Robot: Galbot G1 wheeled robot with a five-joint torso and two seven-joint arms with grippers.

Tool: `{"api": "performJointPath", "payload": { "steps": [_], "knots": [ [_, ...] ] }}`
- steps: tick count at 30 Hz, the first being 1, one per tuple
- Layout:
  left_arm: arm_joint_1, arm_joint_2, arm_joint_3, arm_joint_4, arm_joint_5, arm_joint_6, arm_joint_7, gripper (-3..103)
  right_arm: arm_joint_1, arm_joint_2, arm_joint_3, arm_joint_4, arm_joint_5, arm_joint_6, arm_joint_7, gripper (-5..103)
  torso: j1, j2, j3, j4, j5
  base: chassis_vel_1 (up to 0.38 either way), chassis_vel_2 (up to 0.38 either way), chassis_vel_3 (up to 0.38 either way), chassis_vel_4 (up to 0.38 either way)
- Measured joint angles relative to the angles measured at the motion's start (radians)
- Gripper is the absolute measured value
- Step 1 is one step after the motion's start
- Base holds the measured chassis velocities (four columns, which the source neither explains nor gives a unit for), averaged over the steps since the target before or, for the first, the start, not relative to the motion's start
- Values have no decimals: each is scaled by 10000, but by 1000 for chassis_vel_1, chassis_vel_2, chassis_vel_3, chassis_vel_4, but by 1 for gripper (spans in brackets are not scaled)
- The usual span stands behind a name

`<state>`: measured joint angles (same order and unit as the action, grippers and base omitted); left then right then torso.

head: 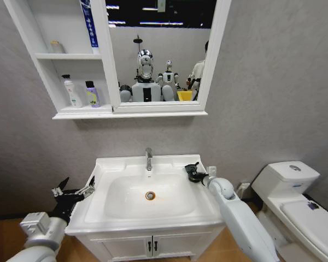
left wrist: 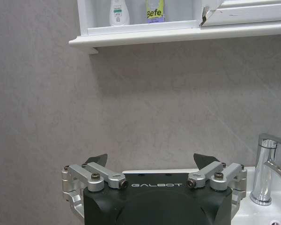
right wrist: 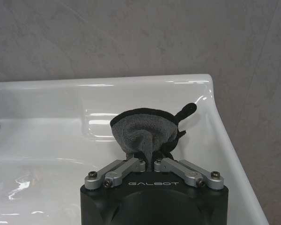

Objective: Move facial cleanser and shampoo from washbasin to cabinet, then wipe washbasin with towel.

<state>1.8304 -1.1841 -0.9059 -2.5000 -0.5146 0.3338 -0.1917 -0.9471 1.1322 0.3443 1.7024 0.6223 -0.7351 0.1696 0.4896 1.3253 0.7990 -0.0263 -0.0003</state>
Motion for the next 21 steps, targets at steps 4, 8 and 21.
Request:
{"api": "performJointPath", "payload": {
  "steps": [4, 8, 21],
  "knots": [
    [0, 0, 0, 0, 0, 0, 0, 100, -167, -25, -160, 599, 535, 0, 618, 3, 0, 0, 0, 0, -1, 0, 0, 0, 0],
    [0, 0, 0, 0, 0, 0, 0, 100, -543, -27, -596, 1301, 1186, -3, 1425, 3, 1, 0, 0, 1, 0, 0, 0, 0, 0],
    [0, 0, 0, 0, 0, 0, 0, 100, -1196, 519, -1494, 2047, 1937, -4, 3017, 3, 0, 0, -1, 2, -2, 0, 0, 0, 0]
  ]
}}
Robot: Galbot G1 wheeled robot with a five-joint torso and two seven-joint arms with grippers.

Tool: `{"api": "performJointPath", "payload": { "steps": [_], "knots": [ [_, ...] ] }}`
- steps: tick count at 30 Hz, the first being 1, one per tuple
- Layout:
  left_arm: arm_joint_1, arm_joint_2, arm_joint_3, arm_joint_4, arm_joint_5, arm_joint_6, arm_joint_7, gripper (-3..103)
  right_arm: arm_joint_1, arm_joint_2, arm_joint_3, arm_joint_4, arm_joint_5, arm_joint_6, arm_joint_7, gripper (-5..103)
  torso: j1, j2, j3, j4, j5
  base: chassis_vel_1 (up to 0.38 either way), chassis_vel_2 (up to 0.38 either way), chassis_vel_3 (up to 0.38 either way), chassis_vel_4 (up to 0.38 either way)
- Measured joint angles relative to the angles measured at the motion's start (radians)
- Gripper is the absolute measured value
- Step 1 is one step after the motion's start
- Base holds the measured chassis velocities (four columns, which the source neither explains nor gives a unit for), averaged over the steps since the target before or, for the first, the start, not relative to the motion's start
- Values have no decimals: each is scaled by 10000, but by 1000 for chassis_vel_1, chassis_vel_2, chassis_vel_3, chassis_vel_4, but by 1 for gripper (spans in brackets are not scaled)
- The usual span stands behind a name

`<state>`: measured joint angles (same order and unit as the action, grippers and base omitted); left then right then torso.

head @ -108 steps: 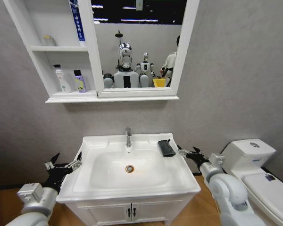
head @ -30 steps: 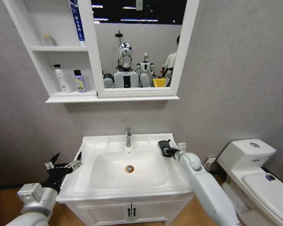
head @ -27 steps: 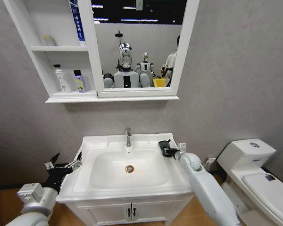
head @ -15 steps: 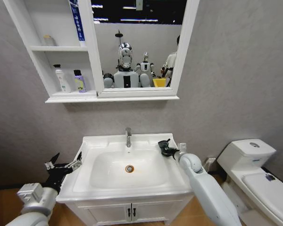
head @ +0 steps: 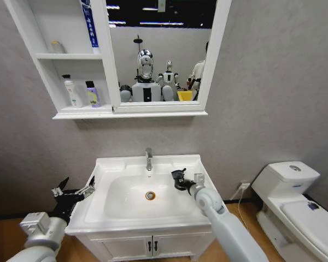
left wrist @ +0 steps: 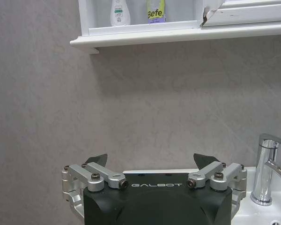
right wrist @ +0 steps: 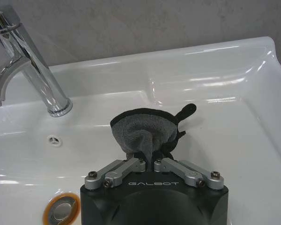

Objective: Move facial cleanser and shampoo from washbasin to cabinet, then wipe washbasin with towel.

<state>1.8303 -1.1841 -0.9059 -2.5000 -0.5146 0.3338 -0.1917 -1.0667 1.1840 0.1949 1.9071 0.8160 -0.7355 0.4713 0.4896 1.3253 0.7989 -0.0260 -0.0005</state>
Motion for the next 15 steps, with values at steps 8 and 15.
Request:
{"api": "performJointPath", "payload": {
  "steps": [8, 15],
  "knots": [
    [1, 0, 0, 0, 0, 0, 0, 100, -680, -193, 159, 124, -70, 0, 169, 3, 0, 0, 0, -3, 1, 0, 0, 0, 0],
    [1, 0, 0, 0, 0, 0, 0, 100, -659, -35, 184, -159, -93, 0, 13, 3, 0, 0, 0, -3, 2, 0, 0, 0, 0]
  ]
}}
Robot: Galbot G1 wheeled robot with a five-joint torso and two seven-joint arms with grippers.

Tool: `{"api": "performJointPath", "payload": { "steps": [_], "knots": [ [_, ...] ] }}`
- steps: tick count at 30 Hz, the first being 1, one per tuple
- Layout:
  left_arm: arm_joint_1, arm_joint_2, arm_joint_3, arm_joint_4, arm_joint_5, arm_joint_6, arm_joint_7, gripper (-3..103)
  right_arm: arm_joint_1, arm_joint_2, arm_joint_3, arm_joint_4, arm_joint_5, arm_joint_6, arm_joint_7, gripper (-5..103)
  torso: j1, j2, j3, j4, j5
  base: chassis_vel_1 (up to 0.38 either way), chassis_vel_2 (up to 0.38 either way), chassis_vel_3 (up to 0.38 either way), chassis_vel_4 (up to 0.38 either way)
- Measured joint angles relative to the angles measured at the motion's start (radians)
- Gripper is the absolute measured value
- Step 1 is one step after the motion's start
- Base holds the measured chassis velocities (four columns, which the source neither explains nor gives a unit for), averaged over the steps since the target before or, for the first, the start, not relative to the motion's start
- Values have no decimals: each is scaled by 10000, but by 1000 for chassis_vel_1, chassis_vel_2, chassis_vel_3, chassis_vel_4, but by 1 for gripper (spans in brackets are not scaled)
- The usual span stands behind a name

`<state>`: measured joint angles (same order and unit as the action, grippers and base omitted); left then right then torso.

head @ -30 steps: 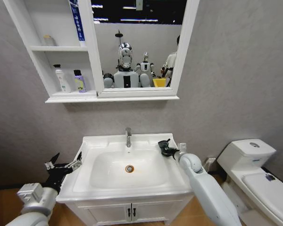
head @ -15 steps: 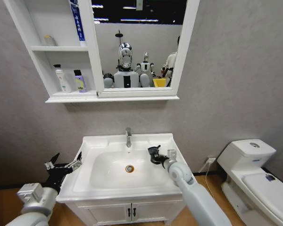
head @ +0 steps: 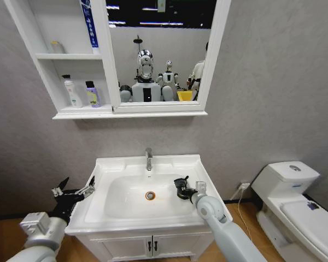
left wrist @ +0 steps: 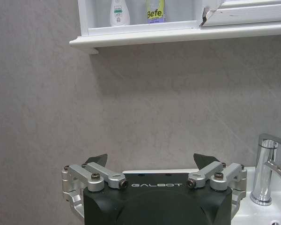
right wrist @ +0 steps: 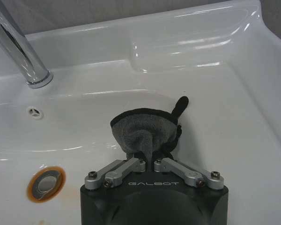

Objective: Move facial cleanser and shampoo from washbasin to cabinet, then wipe washbasin with towel.

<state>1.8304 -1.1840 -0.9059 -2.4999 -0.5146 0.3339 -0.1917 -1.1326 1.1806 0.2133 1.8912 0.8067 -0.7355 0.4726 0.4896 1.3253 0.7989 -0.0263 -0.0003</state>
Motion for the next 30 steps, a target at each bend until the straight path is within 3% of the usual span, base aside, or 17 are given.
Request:
{"api": "performJointPath", "payload": {
  "steps": [30],
  "knots": [
    [-1, 0, 0, 0, 0, 0, 0, 100, -44, 838, -36, -1334, -939, 16, -889, 3, 0, 1, -1, 3, -2, 0, 0, 0, 0]
  ]
}}
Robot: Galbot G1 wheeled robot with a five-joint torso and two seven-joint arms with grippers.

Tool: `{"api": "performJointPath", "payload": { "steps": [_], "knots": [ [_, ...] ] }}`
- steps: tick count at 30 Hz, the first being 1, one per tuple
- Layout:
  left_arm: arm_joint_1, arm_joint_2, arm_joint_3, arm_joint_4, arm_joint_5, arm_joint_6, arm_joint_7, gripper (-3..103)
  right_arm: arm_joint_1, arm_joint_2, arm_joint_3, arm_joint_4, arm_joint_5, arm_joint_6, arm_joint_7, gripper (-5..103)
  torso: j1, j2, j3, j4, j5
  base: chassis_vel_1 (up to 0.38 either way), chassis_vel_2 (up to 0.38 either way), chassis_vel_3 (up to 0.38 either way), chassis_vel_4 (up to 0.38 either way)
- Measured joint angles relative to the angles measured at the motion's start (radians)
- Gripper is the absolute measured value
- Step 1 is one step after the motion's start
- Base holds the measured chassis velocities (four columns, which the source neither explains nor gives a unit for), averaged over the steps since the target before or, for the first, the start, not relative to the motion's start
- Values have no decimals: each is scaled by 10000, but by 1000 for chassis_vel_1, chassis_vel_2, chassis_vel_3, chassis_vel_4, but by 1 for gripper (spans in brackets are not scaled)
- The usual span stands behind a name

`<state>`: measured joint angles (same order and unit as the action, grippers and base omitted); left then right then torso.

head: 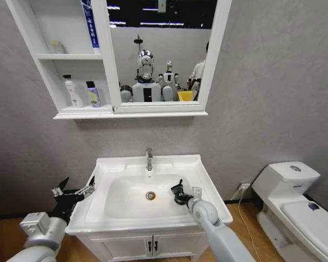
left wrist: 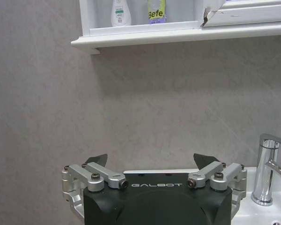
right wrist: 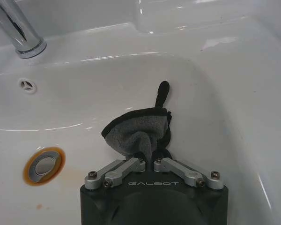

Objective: Move facial cleanser and shampoo from washbasin to cabinet, then wipe washbasin with towel.

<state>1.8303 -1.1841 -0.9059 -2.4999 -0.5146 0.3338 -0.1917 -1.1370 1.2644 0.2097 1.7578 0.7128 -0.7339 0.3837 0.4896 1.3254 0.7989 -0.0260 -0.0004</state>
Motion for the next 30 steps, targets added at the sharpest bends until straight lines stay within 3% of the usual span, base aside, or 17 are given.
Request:
{"api": "performJointPath", "payload": {
  "steps": [30],
  "knots": [
    [0, 0, 0, 0, 0, 0, 0, 100, 860, 1104, -1014, -1546, -142, -3, -316, 3, 1, -2, 2, -3, 1, 0, 0, 0, 0]
  ]
}}
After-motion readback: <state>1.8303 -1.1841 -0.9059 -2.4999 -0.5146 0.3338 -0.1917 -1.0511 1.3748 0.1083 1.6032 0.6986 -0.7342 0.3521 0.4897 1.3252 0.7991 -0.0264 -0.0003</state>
